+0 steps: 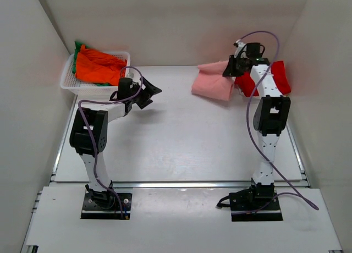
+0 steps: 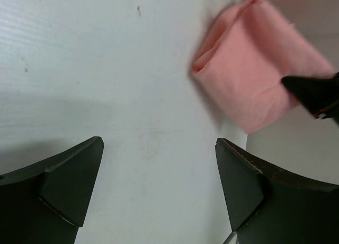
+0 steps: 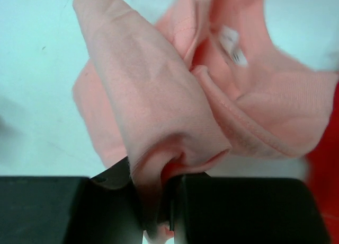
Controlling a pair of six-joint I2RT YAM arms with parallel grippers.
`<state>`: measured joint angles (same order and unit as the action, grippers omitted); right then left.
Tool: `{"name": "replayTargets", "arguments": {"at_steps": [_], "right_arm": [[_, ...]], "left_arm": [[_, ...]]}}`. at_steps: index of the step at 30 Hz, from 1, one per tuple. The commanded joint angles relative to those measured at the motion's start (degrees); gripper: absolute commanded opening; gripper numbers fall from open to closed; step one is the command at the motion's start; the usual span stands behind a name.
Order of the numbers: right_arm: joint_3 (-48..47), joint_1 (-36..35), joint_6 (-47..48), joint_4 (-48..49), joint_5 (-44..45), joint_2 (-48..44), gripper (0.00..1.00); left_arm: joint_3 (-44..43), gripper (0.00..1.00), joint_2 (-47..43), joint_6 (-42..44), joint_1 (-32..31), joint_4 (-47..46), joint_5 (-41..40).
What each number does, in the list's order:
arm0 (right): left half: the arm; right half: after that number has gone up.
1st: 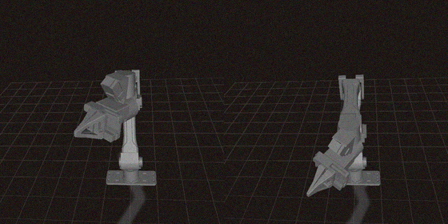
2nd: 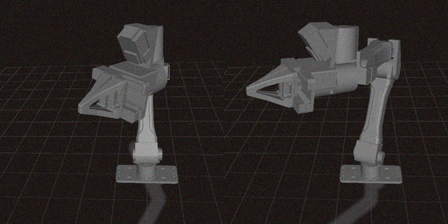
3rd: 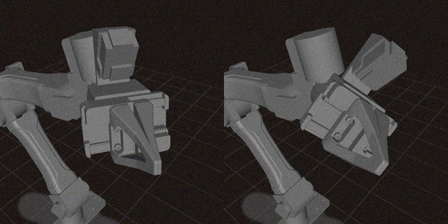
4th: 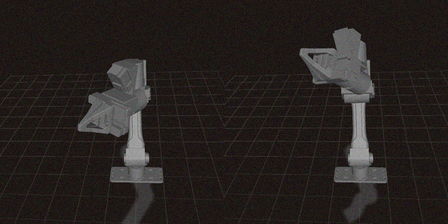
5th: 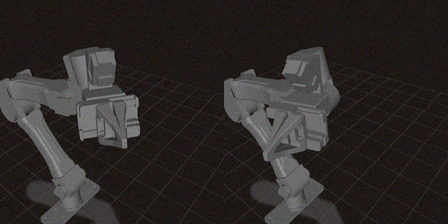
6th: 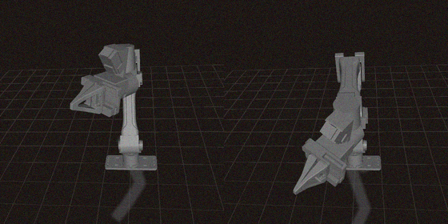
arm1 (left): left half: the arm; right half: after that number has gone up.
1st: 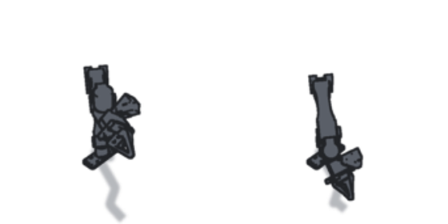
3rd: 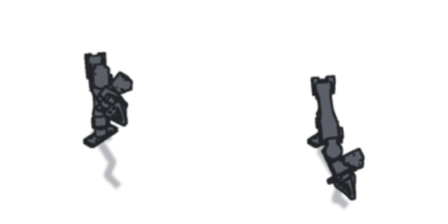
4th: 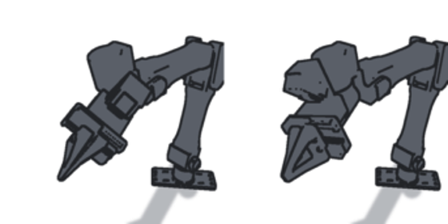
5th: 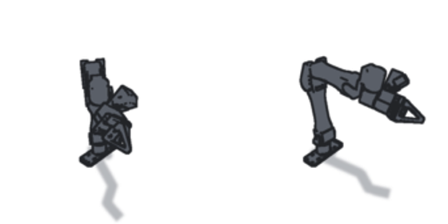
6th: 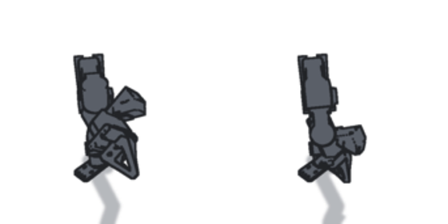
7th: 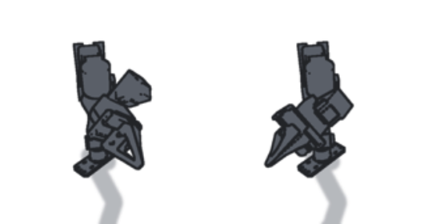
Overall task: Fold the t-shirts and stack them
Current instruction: Put the neatly folded tshirt into the corner of the board with the right arm
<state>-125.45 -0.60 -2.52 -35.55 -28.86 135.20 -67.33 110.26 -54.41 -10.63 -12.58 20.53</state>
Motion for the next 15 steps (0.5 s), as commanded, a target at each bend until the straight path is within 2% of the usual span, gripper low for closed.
{"name": "replayTargets", "arguments": {"at_steps": [1, 6, 10, 15], "right_arm": [[-6.3, 4.36, 9.02, -1.36, 4.33, -7.75, 0.0], [-7.26, 10.26, 13.59, -0.04, 9.6, -9.43, 0.0], [-9.81, 14.48, 16.85, -0.57, 13.38, -6.36, 0.0], [-9.64, 15.54, 22.91, 4.33, 22.87, -1.87, 0.0]], "left_arm": [[2.29, 0.99, -3.12, 1.94, -0.44, -0.61, 3.28], [2.91, 0.99, -3.65, 3.44, -0.79, 1.15, 4.51], [4.57, 0.98, -4.52, 4.05, -0.61, 2.03, 5.75], [4.57, 0.98, -5.75, 8.17, -1.23, 3.26, 7.94]]}}
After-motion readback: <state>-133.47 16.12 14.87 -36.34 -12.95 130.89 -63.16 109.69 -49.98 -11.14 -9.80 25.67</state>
